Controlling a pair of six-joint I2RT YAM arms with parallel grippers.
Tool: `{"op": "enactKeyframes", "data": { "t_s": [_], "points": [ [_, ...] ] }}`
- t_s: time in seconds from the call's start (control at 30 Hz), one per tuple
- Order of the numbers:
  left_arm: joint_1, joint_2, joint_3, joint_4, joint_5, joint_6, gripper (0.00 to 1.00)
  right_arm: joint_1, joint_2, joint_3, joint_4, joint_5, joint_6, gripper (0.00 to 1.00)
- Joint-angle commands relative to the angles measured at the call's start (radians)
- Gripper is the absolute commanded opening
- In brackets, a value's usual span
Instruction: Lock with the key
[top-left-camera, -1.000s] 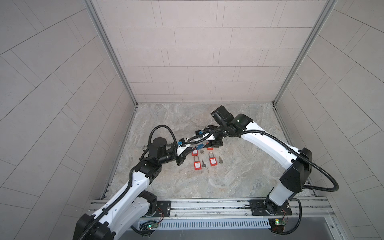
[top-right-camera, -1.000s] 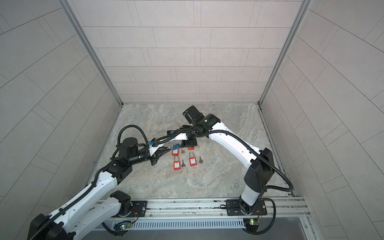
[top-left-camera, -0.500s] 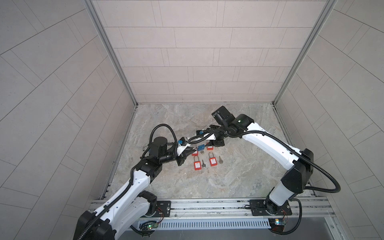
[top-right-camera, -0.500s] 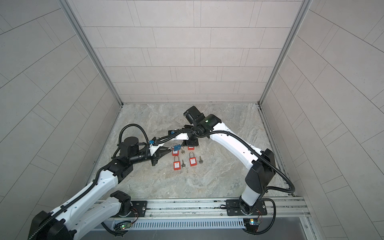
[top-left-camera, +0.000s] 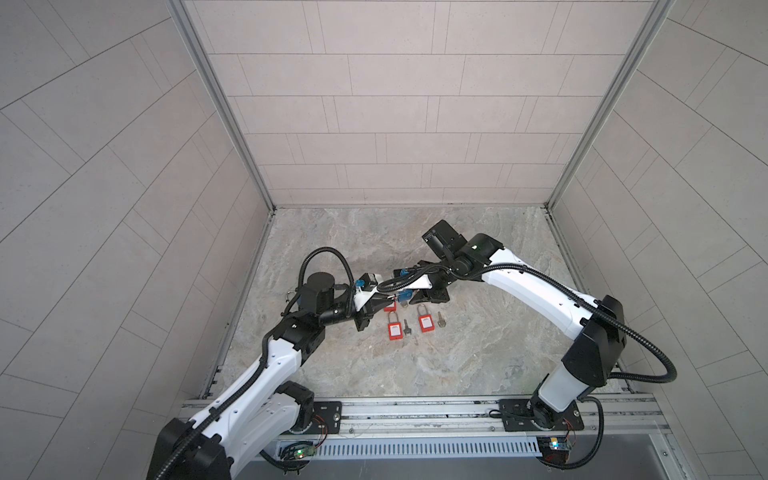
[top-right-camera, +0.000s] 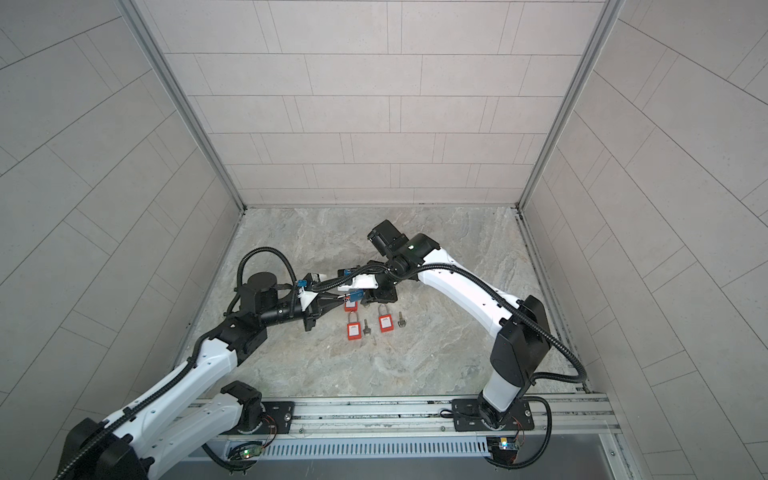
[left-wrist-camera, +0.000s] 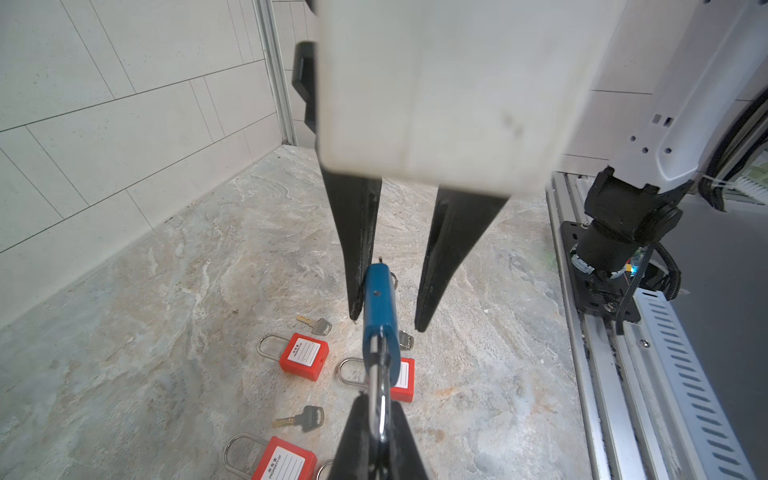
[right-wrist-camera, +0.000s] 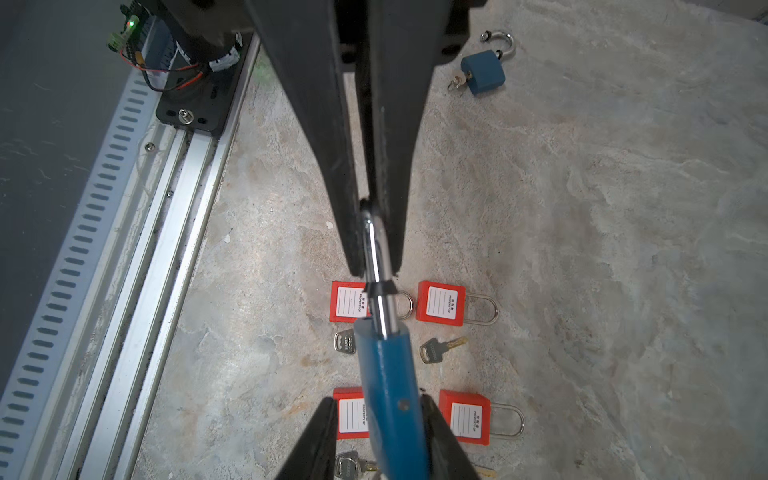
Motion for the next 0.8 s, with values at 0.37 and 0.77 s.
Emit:
{"op": "enactKeyframes", "data": {
  "t_s": [0.37,0.77],
  "points": [
    [-0.018,0.009,0.038,0.072,0.081,-0.014,0.00,0.008,-0.032,-0.002,-0.048,-0.121,-0.089,0.17],
    [-0.046,0.031,0.037,0.107,0.063,-0.014,0.00,0.013,-0.037,0.011,-0.051,-0.163,-0.107,0.07]
  ]
}}
